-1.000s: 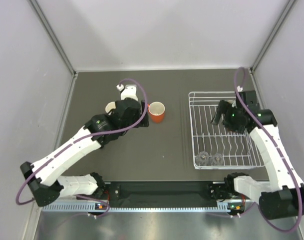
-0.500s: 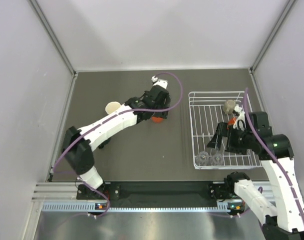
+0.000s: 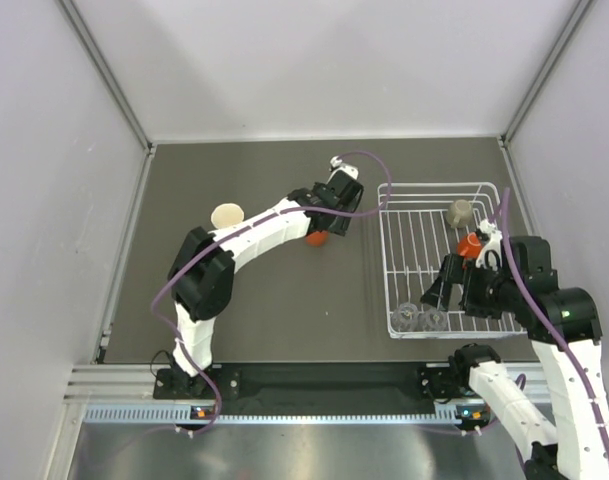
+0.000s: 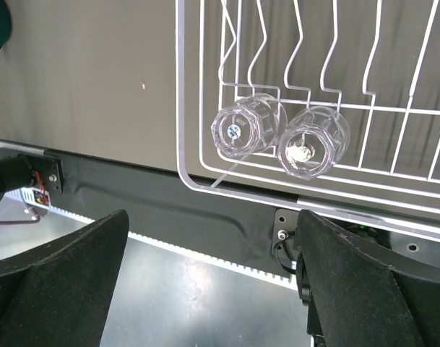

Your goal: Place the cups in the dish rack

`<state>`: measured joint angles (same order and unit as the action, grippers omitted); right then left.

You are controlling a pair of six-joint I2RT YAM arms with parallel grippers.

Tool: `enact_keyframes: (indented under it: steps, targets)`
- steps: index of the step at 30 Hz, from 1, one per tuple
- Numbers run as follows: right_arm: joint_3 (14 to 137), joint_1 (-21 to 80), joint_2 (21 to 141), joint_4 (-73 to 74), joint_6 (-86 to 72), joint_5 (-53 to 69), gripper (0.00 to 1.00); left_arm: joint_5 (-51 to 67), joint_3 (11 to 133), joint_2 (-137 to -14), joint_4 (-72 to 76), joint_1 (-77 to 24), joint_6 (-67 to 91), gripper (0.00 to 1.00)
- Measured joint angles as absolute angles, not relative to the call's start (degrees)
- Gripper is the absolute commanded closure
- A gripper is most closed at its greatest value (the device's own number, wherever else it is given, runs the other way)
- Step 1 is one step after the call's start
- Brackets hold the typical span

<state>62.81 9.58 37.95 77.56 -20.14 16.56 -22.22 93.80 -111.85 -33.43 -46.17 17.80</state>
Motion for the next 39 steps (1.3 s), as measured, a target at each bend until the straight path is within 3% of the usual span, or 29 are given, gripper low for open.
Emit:
enact_keyframes:
  steps: [9,12,13,16,24,30,39]
  targets:
    - [62.65,9.58,36.88,77.58,-21.23,16.29,0.00,-23.77,94.11,-117.64,-33.63,-46.17,16.01,0.49]
    - [62.65,9.61,36.75,77.60,-21.52,16.10,0.00,-24.16,94.56,-118.54,-33.67,-46.09,15.16,0.66]
    - [62.65,9.61,36.77,77.60,-21.63,16.03,0.00,-24.05,94.89,-118.87,-33.56,-46.00,14.92,0.78]
    - [62.65,9.61,36.77,77.60,-21.67,15.94,0.00,-23.90,96.33,-119.98,-34.70,-45.82,14.85,1.00]
    - [62.65,9.61,37.54,77.60,-22.02,15.99,0.00,-23.09,100.77,-120.90,-37.47,-45.39,14.46,1.00]
    - [62.13,9.58,39.72,77.36,-22.11,17.32,0.00,-15.92,106.78,-118.78,-41.06,-44.29,15.55,1.00]
    - [61.10,9.61,45.04,73.38,-22.22,21.54,0.00,0.75,108.62,-99.42,-40.34,-41.67,18.37,1.00]
